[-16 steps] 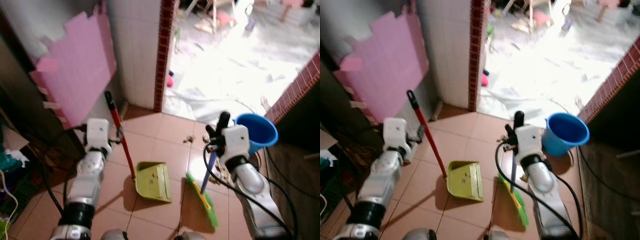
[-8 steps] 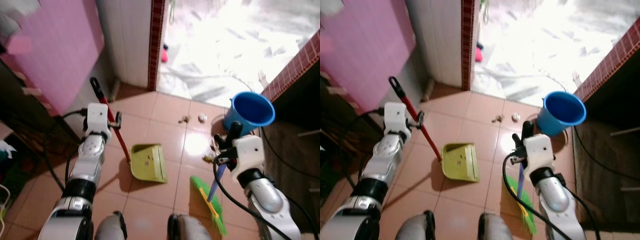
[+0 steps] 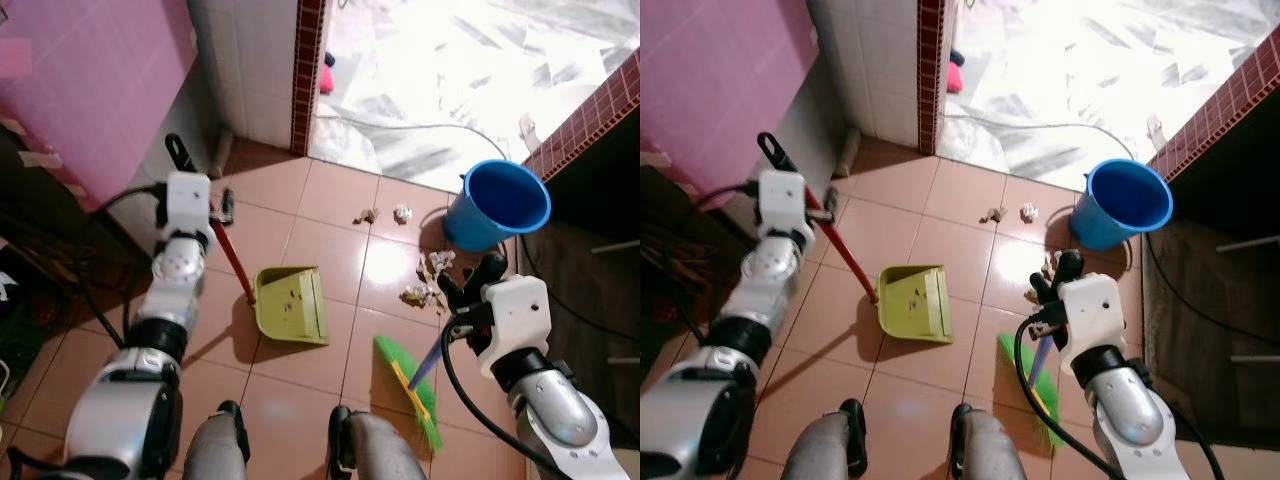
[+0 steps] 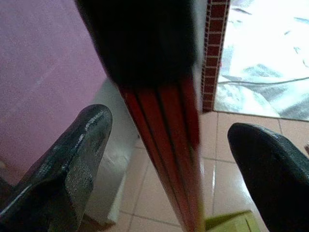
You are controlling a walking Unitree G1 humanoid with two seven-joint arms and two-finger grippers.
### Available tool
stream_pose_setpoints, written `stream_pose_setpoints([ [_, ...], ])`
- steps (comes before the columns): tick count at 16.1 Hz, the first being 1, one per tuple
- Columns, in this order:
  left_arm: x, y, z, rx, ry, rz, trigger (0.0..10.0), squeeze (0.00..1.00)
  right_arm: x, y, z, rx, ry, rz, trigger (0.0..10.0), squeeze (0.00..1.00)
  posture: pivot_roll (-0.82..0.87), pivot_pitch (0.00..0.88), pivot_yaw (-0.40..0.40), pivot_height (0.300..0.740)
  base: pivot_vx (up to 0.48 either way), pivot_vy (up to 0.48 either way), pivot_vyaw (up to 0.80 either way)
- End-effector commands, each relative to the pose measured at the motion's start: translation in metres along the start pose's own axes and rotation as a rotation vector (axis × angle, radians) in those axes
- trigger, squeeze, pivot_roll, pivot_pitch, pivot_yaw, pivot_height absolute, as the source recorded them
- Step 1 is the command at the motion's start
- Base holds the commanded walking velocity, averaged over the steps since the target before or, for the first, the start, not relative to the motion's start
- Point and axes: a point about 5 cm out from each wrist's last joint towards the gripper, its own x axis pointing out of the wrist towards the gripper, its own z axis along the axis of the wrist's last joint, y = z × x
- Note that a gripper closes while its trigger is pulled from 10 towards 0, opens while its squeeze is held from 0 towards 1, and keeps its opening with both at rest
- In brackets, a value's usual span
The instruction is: Sweep floor
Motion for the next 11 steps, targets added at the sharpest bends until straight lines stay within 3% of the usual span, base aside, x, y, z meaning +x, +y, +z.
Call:
stream_pose_setpoints([
  [1, 0.001, 0.002, 0.0, 0.0, 0.002, 0.009, 10.0, 0.0, -0.006, -0.01, -0.007, -0.026, 0.062, -0.04, 10.0, 0.0, -0.27, 0.31, -0.091, 0.74, 0.0, 0.0, 0.0],
  [4, 0.006, 0.003, 0.009, -0.024, -0.042, 0.01, 10.0, 0.0, -0.006, -0.009, -0.006, -0.025, 0.064, -0.034, 10.0, 0.0, -0.27, 0.302, -0.089, 0.74, 0.0, 0.0, 0.0],
  [7, 0.009, -0.007, 0.021, -0.056, -0.112, -0.024, 10.0, 0.0, -0.005, -0.009, -0.006, -0.029, 0.066, -0.031, 10.0, 0.0, -0.27, 0.294, -0.093, 0.74, 0.0, 0.0, 0.0],
  [11, 0.01, -0.011, 0.024, -0.072, -0.124, -0.036, 10.0, 0.0, -0.002, -0.009, -0.004, -0.033, 0.06, -0.026, 10.0, 0.0, -0.28, 0.287, -0.094, 0.74, 0.0, 0.0, 0.0],
])
